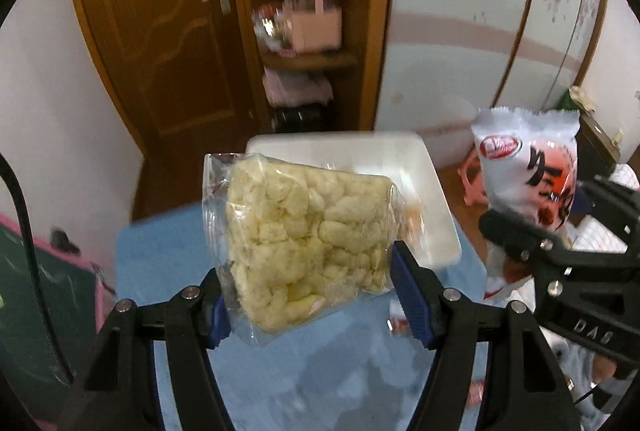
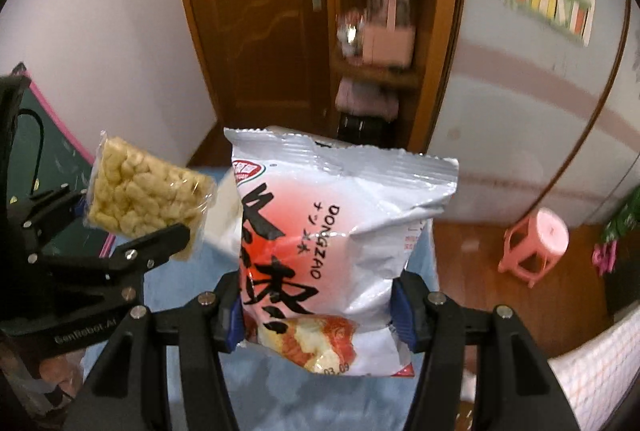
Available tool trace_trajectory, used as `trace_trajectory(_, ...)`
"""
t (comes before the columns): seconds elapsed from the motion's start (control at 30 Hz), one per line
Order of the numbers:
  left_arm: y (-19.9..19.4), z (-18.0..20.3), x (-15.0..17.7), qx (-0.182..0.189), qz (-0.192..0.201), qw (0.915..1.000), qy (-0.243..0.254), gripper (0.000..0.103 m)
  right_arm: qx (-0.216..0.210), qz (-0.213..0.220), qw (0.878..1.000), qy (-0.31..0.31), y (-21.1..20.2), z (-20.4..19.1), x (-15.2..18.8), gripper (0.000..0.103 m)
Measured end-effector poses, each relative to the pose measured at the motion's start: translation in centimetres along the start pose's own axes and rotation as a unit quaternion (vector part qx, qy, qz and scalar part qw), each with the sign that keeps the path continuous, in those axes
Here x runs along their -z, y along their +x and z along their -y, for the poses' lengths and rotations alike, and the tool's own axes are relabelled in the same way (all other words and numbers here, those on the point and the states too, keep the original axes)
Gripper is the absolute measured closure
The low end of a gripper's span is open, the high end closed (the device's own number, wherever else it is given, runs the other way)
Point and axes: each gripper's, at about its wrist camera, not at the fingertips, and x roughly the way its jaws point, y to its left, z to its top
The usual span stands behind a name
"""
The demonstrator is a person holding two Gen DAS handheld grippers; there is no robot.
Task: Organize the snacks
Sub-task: 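Carry both packs over the white tray and open both tools to drop them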
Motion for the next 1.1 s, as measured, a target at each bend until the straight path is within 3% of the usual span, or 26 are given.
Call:
trace_trajectory(0.17,0.1,-0.8,-4.6,-0.032,0.039,0.9987,0.009,0.036,0.023,0.031,0.999,-0.007,0.8,0.7,-4.4,0.045)
trace_trajectory(0.4,3.5,-0.9,-7.6,-0.046,0.031,0.9984,0.002,0.036,0.034,0.019,0.999,-0.002,4.9,2.6,-6.9,0.044)
trace_trajectory(0.63,6.6,0.2,-7.4,-0.056,0.013,0.9984,0.001,0.034,0.024,-0.003,1.0,0.004,7.0,2.9,-6.0,0.043)
trace_trajectory(0.73,7.2,-0.1,-7.8,-0.051,0.005,0.9986,-0.014,0.024,0.022,-0.01,1.0,0.003,7.7,3.3,-5.8,0.04)
trace_trajectory(0.93,6.3,-0.5,-7.5,-0.06,0.017,0.9977,-0.027,0.011,0.011,-0.008,1.0,0.005,7.8,3.9,-5.3,0.032)
trace_trajectory(1.1,5.5,-0.6,-7.0,-0.068,0.02,0.9971,-0.026,0.011,0.004,-0.003,1.0,0.013,7.2,3.8,-5.0,0.028)
